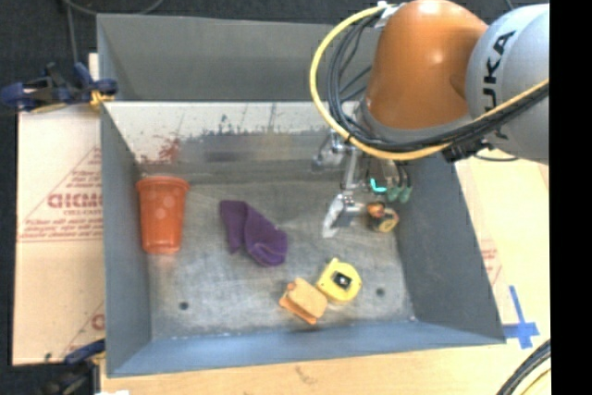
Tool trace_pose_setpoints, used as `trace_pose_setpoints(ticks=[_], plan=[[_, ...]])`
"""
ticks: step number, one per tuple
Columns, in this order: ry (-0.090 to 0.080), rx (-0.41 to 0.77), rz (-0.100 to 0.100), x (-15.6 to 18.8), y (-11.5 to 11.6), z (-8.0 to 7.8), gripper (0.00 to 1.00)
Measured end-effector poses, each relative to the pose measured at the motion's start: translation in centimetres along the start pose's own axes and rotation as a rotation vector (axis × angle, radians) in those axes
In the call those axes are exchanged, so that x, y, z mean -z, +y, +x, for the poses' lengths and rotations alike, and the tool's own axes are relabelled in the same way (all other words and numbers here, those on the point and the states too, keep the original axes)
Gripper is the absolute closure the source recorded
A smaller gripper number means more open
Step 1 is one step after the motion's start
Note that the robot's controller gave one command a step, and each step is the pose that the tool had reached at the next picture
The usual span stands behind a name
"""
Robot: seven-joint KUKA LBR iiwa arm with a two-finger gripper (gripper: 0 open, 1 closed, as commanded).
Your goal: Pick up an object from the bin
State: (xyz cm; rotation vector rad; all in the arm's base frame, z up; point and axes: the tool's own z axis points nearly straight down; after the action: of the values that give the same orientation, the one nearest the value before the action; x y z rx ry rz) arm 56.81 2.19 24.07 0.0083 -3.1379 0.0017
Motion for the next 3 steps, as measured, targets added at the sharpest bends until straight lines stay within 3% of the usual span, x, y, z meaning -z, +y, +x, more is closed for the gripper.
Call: trace_pose_setpoints(ticks=[1,2,3], plan=[[-0.008,-0.001,-0.001,0.5,0.0,-0.1,0.00],[-0.010,-0.133,-0.003,-4.9,1.4,-0.4,0.00],[-0.006,-0.146,-0.001,-8.0,5.1,0.6,0.00]])
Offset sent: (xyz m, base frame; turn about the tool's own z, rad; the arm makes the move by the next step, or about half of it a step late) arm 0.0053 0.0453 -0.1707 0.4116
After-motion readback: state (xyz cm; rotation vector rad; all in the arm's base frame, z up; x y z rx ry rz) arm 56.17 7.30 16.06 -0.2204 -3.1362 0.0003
